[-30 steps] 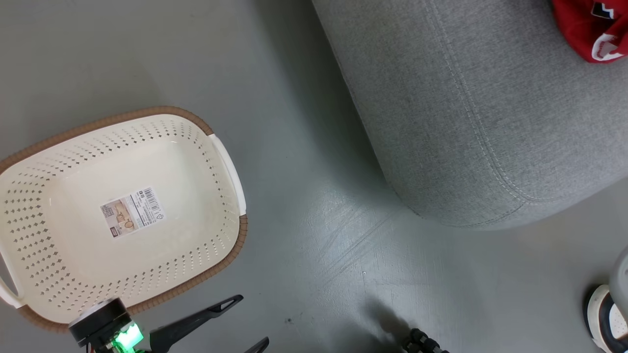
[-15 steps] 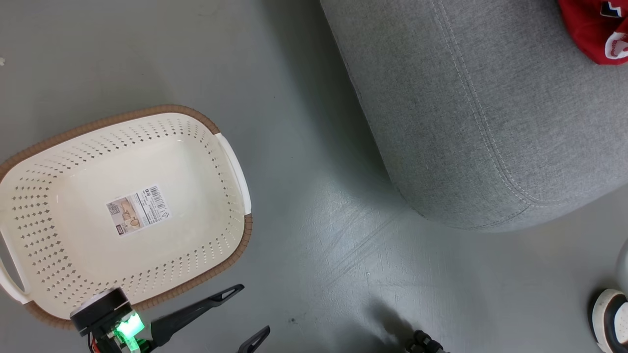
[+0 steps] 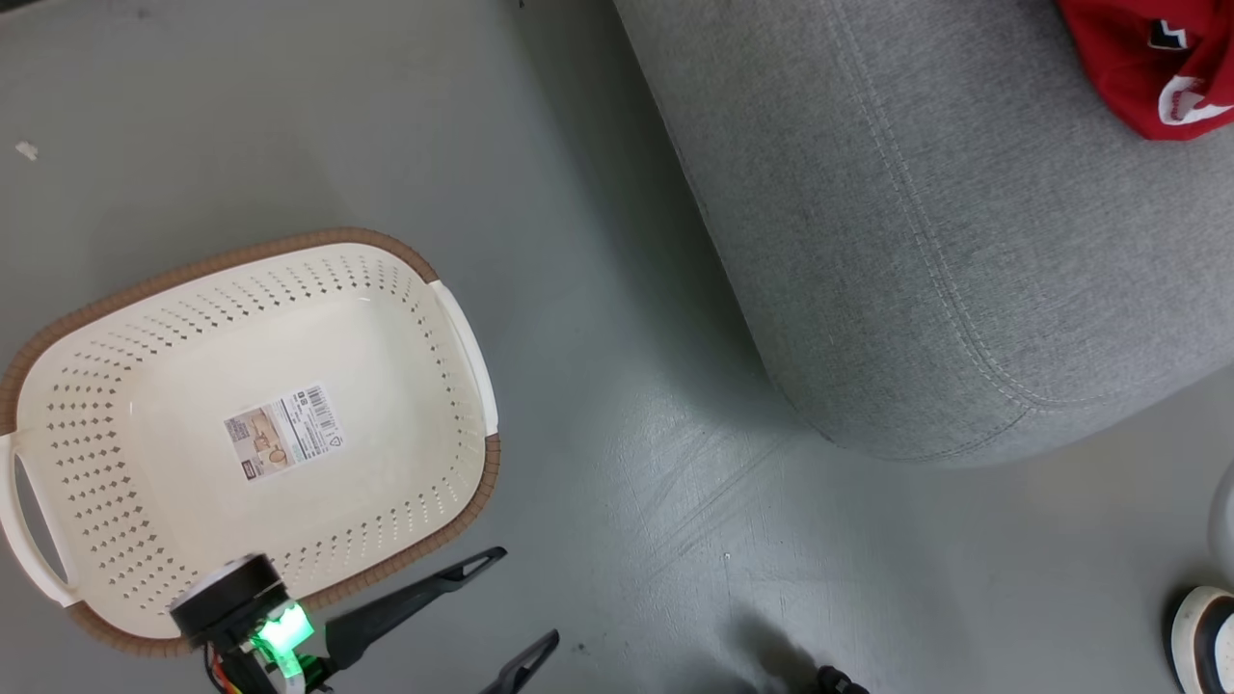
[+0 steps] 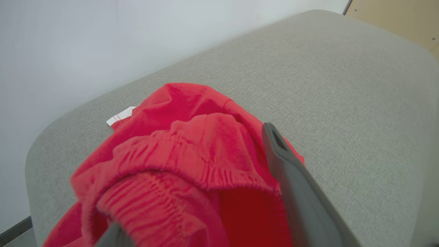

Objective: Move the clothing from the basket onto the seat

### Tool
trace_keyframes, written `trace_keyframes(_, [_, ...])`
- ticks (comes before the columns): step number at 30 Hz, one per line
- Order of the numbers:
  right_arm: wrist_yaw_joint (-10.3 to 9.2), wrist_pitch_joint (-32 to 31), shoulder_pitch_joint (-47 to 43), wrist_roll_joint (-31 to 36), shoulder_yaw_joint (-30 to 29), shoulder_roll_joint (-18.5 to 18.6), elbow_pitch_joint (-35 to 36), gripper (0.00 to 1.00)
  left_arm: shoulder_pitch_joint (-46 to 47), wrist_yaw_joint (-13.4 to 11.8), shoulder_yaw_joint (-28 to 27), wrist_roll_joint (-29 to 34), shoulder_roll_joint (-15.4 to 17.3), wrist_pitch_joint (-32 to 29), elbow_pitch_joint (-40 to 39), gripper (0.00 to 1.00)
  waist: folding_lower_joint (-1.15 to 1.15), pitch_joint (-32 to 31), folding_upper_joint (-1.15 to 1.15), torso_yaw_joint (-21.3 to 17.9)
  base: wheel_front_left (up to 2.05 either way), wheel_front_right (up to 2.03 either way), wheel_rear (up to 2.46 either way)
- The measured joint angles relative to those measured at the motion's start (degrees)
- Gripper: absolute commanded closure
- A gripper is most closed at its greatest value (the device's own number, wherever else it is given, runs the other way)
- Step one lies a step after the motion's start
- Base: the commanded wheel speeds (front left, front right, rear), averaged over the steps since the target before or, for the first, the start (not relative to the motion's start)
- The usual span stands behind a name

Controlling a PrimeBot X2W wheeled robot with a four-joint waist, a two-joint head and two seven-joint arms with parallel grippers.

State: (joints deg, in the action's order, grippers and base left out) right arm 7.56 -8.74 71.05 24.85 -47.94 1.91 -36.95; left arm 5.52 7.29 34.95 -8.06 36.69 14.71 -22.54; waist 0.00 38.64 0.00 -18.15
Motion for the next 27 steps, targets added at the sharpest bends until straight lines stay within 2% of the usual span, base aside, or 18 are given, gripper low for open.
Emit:
trace_keyframes(14, [0.0, -1.3, -0.6, 6.3, 6.6, 0.2, -3.3, 0.0, 2.9, 0.0, 2.8, -0.5, -3.3, 0.0, 0.9, 0.0, 0.0, -4.4, 0.0, -0.6, 0.0, 0.0, 0.0])
trace_keyframes(24, [0.0, -0.2, -4.3, 9.6, 16.4, 0.4, -6.2, 0.0, 4.1, 0.0, 3.0, -2.5, -7.2, 0.0, 1.8, 0.0, 0.0, -8.5, 0.0, -1.3, 0.0, 0.0, 0.0])
trace_keyframes(27, [0.0, 0.3, -5.6, 9.8, 18.6, 0.5, -7.2, 0.0, 4.0, 0.0, 1.9, -6.3, -10.4, 0.0, 2.7, 0.0, 0.0, -9.9, 0.0, -1.6, 0.0, 0.0, 0.0])
